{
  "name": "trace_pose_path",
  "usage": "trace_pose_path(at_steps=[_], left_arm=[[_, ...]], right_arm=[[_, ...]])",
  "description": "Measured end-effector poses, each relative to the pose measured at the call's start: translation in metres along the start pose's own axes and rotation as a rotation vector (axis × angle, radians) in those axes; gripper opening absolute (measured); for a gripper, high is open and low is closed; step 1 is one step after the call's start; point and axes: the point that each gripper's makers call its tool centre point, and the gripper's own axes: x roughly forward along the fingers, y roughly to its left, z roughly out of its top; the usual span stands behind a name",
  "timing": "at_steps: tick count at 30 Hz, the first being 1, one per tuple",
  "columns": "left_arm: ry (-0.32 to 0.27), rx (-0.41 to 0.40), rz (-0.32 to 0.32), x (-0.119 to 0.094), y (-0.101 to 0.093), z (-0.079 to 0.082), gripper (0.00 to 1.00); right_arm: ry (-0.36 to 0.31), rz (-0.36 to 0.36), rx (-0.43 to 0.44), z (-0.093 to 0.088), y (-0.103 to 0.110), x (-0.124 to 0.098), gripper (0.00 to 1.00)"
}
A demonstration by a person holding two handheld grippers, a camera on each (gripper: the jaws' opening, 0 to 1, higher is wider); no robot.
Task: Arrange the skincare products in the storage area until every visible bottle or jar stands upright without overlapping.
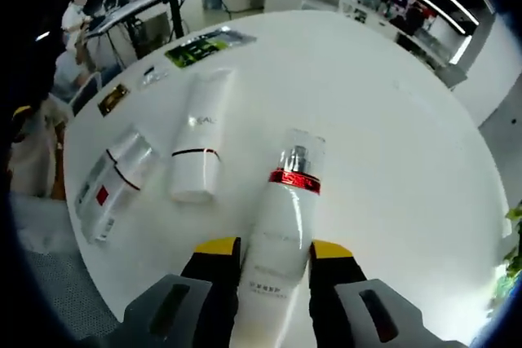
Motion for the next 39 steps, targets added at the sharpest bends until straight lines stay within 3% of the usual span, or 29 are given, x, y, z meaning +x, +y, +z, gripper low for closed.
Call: trace_pose_path(at_steps=[11, 17, 23, 26, 31, 35, 39], left_arm=[[0.006, -0.001, -0.015, 0.001, -0.003, -0.001, 0.57], [0.007, -0.006, -0.016, 0.001, -0.003, -0.001, 0.57], [0.007, -0.009, -0.022, 0.001, -0.004, -0.001, 0.57], [0.008, -0.017, -0.030, 0.002, -0.005, -0.002, 0.57], [0.012, -0.020, -0.045, 0.003, -0.008, -0.002, 0.56], [0.028, -0.014, -0.064, 0.003, -0.011, -0.004, 0.53], [0.046, 0.071, -0.069, 0.003, -0.015, -0.003, 0.45]], right_arm=[[0.054, 0.001, -0.189, -0.025, 0.004, -0.012, 0.28], [0.054, 0.031, -0.228, -0.036, 0.008, -0.019, 0.28], [0.073, 0.107, -0.339, -0.050, 0.020, -0.027, 0.28], [0.075, 0.168, -0.457, -0.059, 0.028, -0.031, 0.28], [0.123, 0.244, -0.533, -0.077, 0.041, -0.040, 0.28], [0.122, 0.306, -0.630, -0.087, 0.055, -0.047, 0.27], [0.133, 0.356, -0.669, -0.096, 0.066, -0.051, 0.27]])
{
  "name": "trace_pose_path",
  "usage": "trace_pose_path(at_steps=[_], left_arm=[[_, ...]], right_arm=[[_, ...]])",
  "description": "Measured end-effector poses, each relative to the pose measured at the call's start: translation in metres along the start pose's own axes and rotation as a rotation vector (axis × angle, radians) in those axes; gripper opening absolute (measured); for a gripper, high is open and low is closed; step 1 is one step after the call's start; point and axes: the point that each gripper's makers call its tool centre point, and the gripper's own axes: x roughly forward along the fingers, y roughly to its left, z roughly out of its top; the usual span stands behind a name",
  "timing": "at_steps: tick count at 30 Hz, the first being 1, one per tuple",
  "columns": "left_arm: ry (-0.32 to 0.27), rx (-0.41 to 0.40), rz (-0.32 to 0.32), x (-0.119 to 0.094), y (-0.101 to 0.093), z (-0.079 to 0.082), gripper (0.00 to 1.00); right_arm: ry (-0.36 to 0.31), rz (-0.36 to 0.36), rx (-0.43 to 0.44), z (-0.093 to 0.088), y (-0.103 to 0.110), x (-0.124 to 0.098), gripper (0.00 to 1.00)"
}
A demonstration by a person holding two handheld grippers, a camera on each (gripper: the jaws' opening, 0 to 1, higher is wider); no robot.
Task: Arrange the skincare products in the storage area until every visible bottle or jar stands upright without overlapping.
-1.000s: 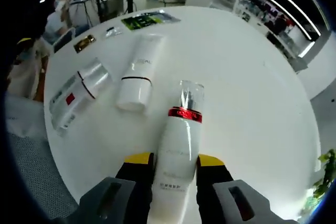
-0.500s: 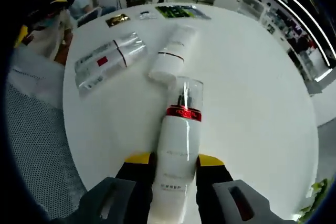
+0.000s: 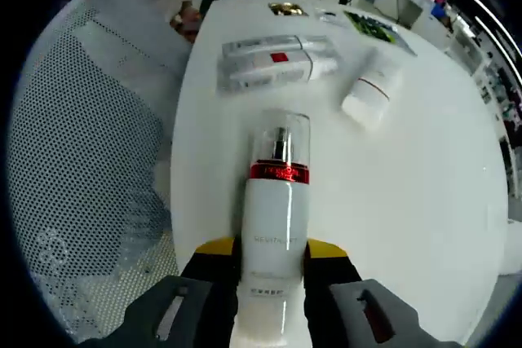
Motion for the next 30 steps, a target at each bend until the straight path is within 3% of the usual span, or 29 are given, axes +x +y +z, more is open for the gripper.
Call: trace_pose_path(at_steps=[3, 6, 11, 16, 18, 19, 21, 22, 24, 28, 30], left_arm=[[0.032, 0.076, -0.031, 0.003, -0.006, 0.001, 0.50], [0.036, 0.154, -0.052, 0.006, -0.011, 0.012, 0.51], [0.016, 0.240, -0.108, 0.021, -0.022, 0.050, 0.50], [0.088, 0.420, -0.130, 0.043, -0.032, 0.053, 0.49], [0.129, 0.450, -0.170, 0.050, -0.042, 0.047, 0.48], [0.187, 0.440, -0.218, 0.056, -0.054, 0.037, 0.47], [0.312, 0.444, -0.254, 0.068, -0.068, 0.019, 0.47], [0.386, 0.490, -0.296, 0.073, -0.078, 0.007, 0.48], [0.473, 0.565, -0.364, 0.083, -0.093, -0.012, 0.50], [0.583, 0.547, -0.488, 0.091, -0.116, -0.042, 0.50], [0.593, 0.551, -0.496, 0.096, -0.119, -0.049, 0.48]], right_arm=[[0.007, 0.020, -0.010, 0.002, 0.007, 0.001, 0.27], [0.018, 0.019, -0.011, 0.002, 0.007, 0.002, 0.27], [0.030, 0.007, 0.004, 0.001, 0.007, 0.002, 0.27], [0.036, -0.011, 0.006, 0.001, 0.009, 0.001, 0.27], [0.029, -0.016, 0.007, 0.001, 0.010, 0.001, 0.27], [0.026, -0.017, 0.007, 0.001, 0.011, 0.001, 0.27], [0.016, -0.021, -0.008, 0.001, 0.012, 0.001, 0.27], [0.007, -0.020, -0.014, 0.001, 0.012, 0.000, 0.27], [-0.012, -0.017, -0.029, 0.002, 0.013, 0.000, 0.27], [-0.054, -0.015, -0.058, 0.002, 0.015, -0.001, 0.27], [-0.066, -0.016, -0.066, 0.002, 0.016, -0.001, 0.27]])
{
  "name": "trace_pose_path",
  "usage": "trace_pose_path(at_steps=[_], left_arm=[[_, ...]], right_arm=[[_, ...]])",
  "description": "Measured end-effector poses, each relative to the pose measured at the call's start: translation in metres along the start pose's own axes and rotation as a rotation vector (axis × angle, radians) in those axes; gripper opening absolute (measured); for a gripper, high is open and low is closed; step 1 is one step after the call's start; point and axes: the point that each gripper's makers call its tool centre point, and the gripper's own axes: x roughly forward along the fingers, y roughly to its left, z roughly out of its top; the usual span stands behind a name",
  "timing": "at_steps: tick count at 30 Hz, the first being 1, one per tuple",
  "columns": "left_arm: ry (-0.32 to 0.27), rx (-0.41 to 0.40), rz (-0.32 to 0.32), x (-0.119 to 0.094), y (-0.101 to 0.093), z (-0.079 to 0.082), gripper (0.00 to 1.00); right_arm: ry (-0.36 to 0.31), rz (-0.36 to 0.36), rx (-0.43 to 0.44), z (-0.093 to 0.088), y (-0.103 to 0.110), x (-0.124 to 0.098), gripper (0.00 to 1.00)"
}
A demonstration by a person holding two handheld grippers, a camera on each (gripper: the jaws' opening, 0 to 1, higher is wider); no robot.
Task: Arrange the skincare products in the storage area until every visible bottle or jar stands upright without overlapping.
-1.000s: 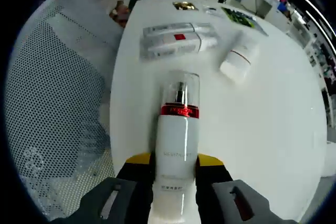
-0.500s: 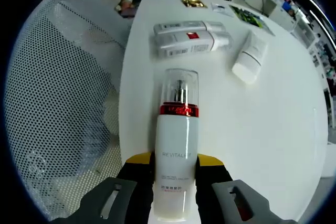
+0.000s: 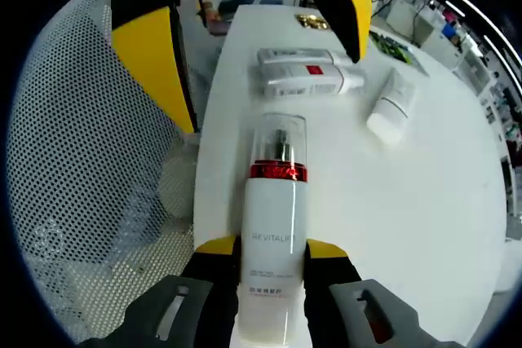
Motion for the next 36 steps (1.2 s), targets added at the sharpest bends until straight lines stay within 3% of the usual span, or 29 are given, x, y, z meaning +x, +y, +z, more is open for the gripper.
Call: trace_pose_path(at_steps=[3, 7, 9, 11, 13, 16, 19, 20, 21, 27, 31, 32, 33, 36], left_arm=[[0.008, 0.029, 0.001, 0.013, 0.001, -0.004, 0.43], [0.018, 0.062, -0.047, 0.024, -0.002, -0.016, 0.45], [0.029, 0.011, -0.098, 0.029, -0.008, -0.029, 0.44], [0.083, -0.054, -0.131, 0.030, -0.012, -0.041, 0.41], [0.079, -0.032, -0.119, 0.032, -0.012, -0.043, 0.40], [0.138, -0.034, -0.110, 0.037, -0.010, -0.056, 0.34], [0.138, -0.116, -0.175, 0.038, -0.023, -0.057, 0.28], [0.171, -0.142, -0.163, 0.037, -0.022, -0.062, 0.28], [0.145, -0.105, -0.156, 0.038, -0.018, -0.058, 0.28], [0.146, -0.116, -0.180, 0.039, -0.025, -0.056, 0.31], [0.156, -0.086, -0.184, 0.039, -0.026, -0.056, 0.32], [0.156, -0.095, -0.183, 0.039, -0.025, -0.056, 0.32], [0.151, -0.132, -0.187, 0.039, -0.025, -0.055, 0.32], [0.143, -0.221, -0.194, 0.038, -0.022, -0.055, 0.32]], right_arm=[[0.005, 0.001, 0.000, 0.002, -0.001, 0.001, 0.27], [0.012, 0.003, -0.010, 0.003, 0.001, 0.001, 0.27], [-0.010, 0.005, -0.030, 0.003, 0.003, 0.001, 0.27], [-0.040, 0.012, -0.035, 0.004, 0.003, 0.000, 0.27], [-0.057, 0.018, -0.037, 0.004, 0.003, 0.000, 0.27], [-0.058, 0.031, -0.034, 0.006, 0.003, 0.001, 0.28], [-0.048, 0.042, 0.018, 0.008, 0.003, 0.003, 0.28], [-0.044, 0.050, 0.035, 0.008, 0.003, 0.004, 0.28], [-0.058, 0.055, 0.057, 0.011, 0.003, 0.005, 0.29], [-0.094, 0.050, 0.030, 0.035, 0.003, 0.013, 0.29], [-0.088, 0.009, 0.124, 0.043, -0.001, 0.017, 0.28], [-0.114, -0.008, 0.129, 0.049, -0.004, 0.017, 0.28], [-0.090, 0.005, 0.123, 0.047, -0.001, 0.015, 0.28], [-0.101, -0.003, 0.148, 0.050, -0.001, 0.016, 0.28]])
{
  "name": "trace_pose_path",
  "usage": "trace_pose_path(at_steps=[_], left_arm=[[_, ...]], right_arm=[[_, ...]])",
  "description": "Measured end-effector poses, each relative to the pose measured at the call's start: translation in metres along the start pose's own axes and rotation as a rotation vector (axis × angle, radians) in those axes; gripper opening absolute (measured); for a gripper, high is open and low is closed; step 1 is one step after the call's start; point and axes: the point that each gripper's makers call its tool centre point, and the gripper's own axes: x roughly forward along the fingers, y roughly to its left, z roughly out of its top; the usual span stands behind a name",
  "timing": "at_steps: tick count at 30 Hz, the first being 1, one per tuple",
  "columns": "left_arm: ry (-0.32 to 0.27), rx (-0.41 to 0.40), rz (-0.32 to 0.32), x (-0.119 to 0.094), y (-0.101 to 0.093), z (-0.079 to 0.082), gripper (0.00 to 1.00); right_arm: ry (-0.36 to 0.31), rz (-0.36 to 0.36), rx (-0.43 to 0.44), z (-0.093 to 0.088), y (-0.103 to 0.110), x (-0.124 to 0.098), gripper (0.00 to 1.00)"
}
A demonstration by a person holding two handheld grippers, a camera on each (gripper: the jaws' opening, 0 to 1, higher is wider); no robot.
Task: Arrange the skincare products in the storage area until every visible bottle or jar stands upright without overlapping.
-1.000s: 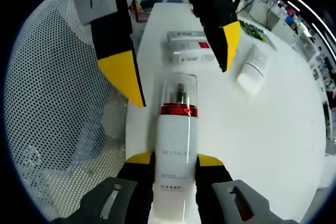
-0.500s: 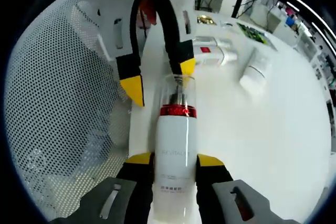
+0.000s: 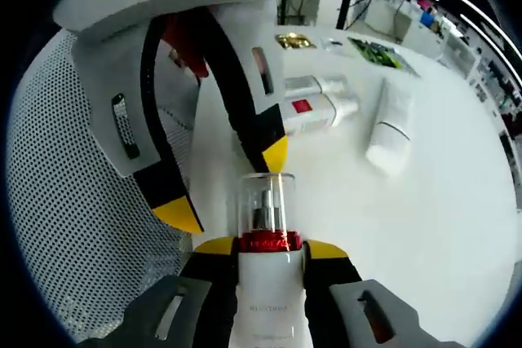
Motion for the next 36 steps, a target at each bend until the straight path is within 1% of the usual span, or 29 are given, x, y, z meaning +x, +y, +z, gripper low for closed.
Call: trace_pose_path(at_steps=[1, 2, 3, 4, 5, 6, 8, 10, 12, 14, 15, 16, 18, 19, 21, 22, 25, 26, 28, 31, 35, 36], left_arm=[[-0.011, -0.061, -0.023, -0.001, -0.001, 0.000, 0.32], [-0.020, -0.103, -0.040, -0.002, -0.002, 0.001, 0.33], [-0.029, -0.143, -0.054, -0.002, -0.002, 0.002, 0.33], [-0.046, -0.203, -0.065, -0.004, -0.001, 0.004, 0.33], [-0.061, -0.231, -0.069, -0.005, 0.001, 0.006, 0.33], [-0.081, -0.262, -0.073, -0.007, 0.003, 0.009, 0.32], [-0.113, -0.307, -0.080, -0.011, 0.004, 0.014, 0.32], [-0.137, -0.354, -0.083, -0.014, 0.007, 0.017, 0.32], [-0.164, -0.396, -0.093, -0.018, 0.011, 0.020, 0.33], [-0.211, -0.449, -0.092, -0.024, 0.018, 0.026, 0.35], [-0.255, -0.483, -0.091, -0.029, 0.023, 0.031, 0.36], [-0.288, -0.507, -0.087, -0.033, 0.027, 0.035, 0.36], [-0.346, -0.544, -0.083, -0.040, 0.035, 0.042, 0.36], [-0.387, -0.569, -0.082, -0.045, 0.039, 0.047, 0.36], [-0.431, -0.588, -0.087, -0.049, 0.041, 0.052, 0.36], [-0.435, -0.596, -0.097, -0.050, 0.040, 0.052, 0.36], [-0.417, -0.618, -0.119, -0.047, 0.037, 0.051, 0.37], [-0.432, -0.630, -0.125, -0.047, 0.038, 0.052, 0.36], [-0.440, -0.670, -0.138, -0.048, 0.039, 0.053, 0.34], [-0.432, -0.678, -0.147, -0.046, 0.038, 0.053, 0.30], [-0.430, -0.689, -0.177, -0.045, 0.032, 0.054, 0.34], [-0.436, -0.697, -0.186, -0.045, 0.030, 0.056, 0.34]], right_arm=[[0.001, 0.000, -0.003, 0.000, 0.001, -0.001, 0.28], [0.003, 0.001, -0.003, -0.001, -0.001, 0.000, 0.27], [0.004, 0.001, 0.001, -0.001, -0.001, 0.000, 0.27], [0.003, -0.002, 0.016, -0.001, -0.003, 0.000, 0.27], [0.003, -0.008, 0.025, -0.001, -0.005, -0.001, 0.26], [0.009, -0.023, 0.063, -0.003, -0.008, -0.001, 0.26], [0.007, -0.034, 0.092, -0.005, -0.015, -0.003, 0.26], [0.007, -0.039, 0.094, -0.007, -0.018, -0.006, 0.26], [-0.005, -0.060, 0.101, -0.007, -0.022, -0.011, 0.26], [-0.028, -0.082, 0.110, -0.005, -0.029, -0.015, 0.26], [-0.055, -0.095, 0.114, -0.002, -0.032, -0.018, 0.26], [-0.067, -0.103, 0.120, 0.001, -0.035, -0.020, 0.25], [-0.108, -0.121, 0.143, 0.007, -0.039, -0.025, 0.25], [-0.119, -0.122, 0.145, 0.009, -0.040, -0.027, 0.25], [-0.146, -0.131, 0.156, 0.013, -0.042, -0.030, 0.25], [-0.161, -0.130, 0.156, 0.017, -0.042, -0.031, 0.25], [-0.188, -0.116, 0.132, 0.022, -0.039, -0.032, 0.25], [-0.190, -0.111, 0.119, 0.024, -0.036, -0.032, 0.25], [-0.190, -0.100, 0.101, 0.026, -0.032, -0.031, 0.25], [-0.199, -0.098, 0.091, 0.030, -0.031, -0.033, 0.25], [-0.233, -0.097, 0.055, 0.037, -0.029, -0.036, 0.25], [-0.256, -0.093, 0.036, 0.041, -0.027, -0.037, 0.25]])
